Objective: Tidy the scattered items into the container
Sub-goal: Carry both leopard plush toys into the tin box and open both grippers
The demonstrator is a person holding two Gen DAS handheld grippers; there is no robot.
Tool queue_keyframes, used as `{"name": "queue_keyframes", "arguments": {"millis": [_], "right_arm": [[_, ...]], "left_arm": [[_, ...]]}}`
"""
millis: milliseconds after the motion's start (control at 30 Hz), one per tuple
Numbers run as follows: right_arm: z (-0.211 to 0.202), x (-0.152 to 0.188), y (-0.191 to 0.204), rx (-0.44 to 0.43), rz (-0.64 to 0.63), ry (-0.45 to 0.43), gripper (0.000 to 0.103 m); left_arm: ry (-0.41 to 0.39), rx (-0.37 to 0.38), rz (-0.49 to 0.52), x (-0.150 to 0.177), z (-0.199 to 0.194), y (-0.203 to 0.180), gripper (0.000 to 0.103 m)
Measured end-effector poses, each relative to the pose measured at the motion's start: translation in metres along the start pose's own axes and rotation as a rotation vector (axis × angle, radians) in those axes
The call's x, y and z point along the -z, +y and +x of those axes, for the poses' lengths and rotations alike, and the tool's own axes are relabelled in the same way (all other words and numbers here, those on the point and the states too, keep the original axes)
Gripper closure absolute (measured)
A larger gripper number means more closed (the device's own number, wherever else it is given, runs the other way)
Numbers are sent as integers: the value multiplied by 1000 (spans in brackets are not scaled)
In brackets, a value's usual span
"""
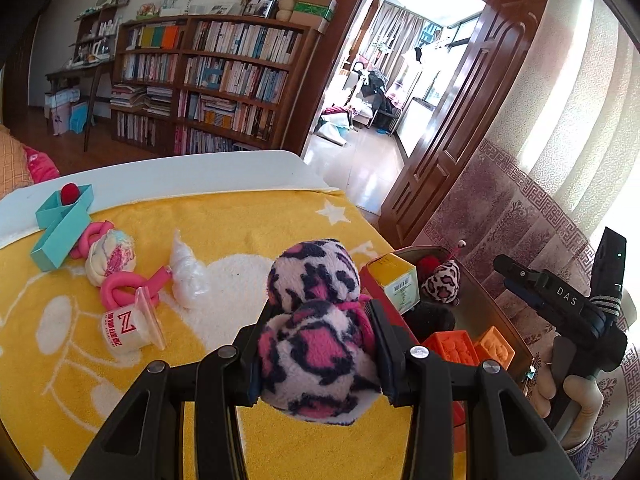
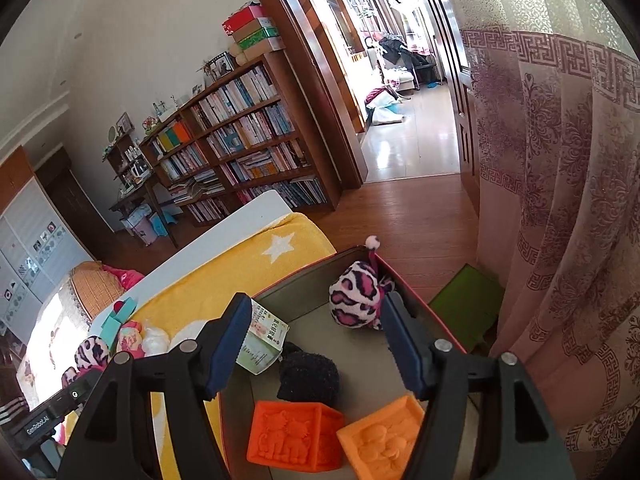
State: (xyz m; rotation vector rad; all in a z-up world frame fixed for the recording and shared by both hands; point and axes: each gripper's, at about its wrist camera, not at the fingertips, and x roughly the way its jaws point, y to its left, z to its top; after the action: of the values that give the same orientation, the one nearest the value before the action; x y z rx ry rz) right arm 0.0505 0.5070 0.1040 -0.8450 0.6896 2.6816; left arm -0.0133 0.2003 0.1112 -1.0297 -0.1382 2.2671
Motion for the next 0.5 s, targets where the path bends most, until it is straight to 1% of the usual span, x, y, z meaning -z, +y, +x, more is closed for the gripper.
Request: {"name": "queue_keyframes", "arguments": {"millis": [267,500], "right_arm": [[-22,0,-21,-16,18,-41,29],[-34,-1,-37,-17,36,-58,28]], "left_arm": [[34,101,76,-24,41,-66,58],[54,166,156,-38,85,-120,58]]}}
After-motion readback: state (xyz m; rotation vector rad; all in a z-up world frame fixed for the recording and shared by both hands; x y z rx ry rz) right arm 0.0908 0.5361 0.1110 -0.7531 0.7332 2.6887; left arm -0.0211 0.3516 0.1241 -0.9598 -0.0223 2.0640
